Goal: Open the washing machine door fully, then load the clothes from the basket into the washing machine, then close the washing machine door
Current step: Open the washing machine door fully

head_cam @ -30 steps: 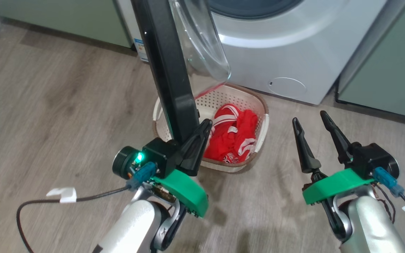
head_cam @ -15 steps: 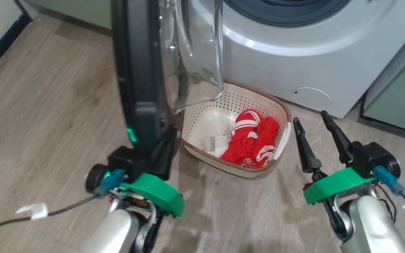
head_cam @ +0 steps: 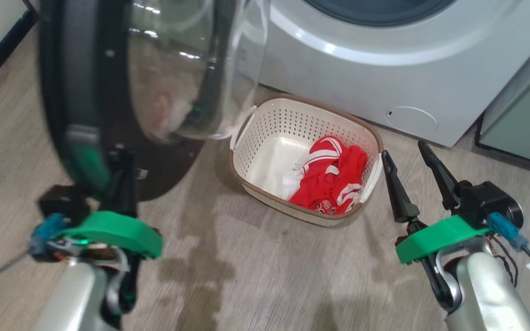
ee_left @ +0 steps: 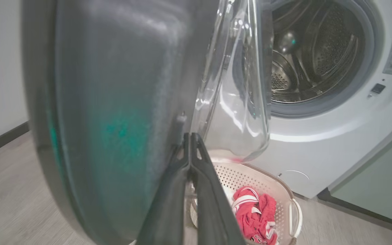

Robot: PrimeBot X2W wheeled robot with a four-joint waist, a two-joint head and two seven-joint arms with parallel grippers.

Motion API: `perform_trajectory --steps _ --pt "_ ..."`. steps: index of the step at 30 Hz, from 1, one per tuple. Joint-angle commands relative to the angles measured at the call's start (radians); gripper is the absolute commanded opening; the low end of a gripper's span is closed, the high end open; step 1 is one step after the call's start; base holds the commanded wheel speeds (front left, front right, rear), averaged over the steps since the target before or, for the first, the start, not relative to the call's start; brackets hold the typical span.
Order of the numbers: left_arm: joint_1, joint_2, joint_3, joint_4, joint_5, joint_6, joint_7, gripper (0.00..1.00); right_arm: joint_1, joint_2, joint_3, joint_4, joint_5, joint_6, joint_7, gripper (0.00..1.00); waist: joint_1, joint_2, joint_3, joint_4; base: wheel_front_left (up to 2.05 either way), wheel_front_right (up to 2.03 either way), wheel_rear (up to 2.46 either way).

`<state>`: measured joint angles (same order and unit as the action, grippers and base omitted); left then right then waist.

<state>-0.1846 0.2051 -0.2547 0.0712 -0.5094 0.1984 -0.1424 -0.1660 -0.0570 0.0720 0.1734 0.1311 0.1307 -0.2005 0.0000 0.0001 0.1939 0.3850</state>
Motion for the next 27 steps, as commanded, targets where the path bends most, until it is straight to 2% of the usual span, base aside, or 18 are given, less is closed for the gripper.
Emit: perform_trajectory --steps 1,17,27 --pt "-0.053 0.034 0.062 -0.016 -0.017 0.005 -0.011 0.0 -0.042 0.007 0.026 -0.039 -0.013 0.0 0.002 1.0 0.0 -0.0001 0.008 -0.008 0.0 0.0 0.0" --pt "-0.193 0.147 0.275 0.202 -0.127 -0.058 -0.092 0.0 -0.064 0.004 0.016 -0.076 -0.044 0.0 0.031 1.0 0.0 -0.0001 0.077 -0.052 0.0 0.0 0.0" --pt "-0.311 0.201 0.395 0.395 -0.157 -0.128 -0.117 0.0 -0.075 0.004 0.02 -0.09 -0.053 0.0 0.039 1.0 0.0 -0.0001 0.103 -0.079 0.0 0.0 0.0"
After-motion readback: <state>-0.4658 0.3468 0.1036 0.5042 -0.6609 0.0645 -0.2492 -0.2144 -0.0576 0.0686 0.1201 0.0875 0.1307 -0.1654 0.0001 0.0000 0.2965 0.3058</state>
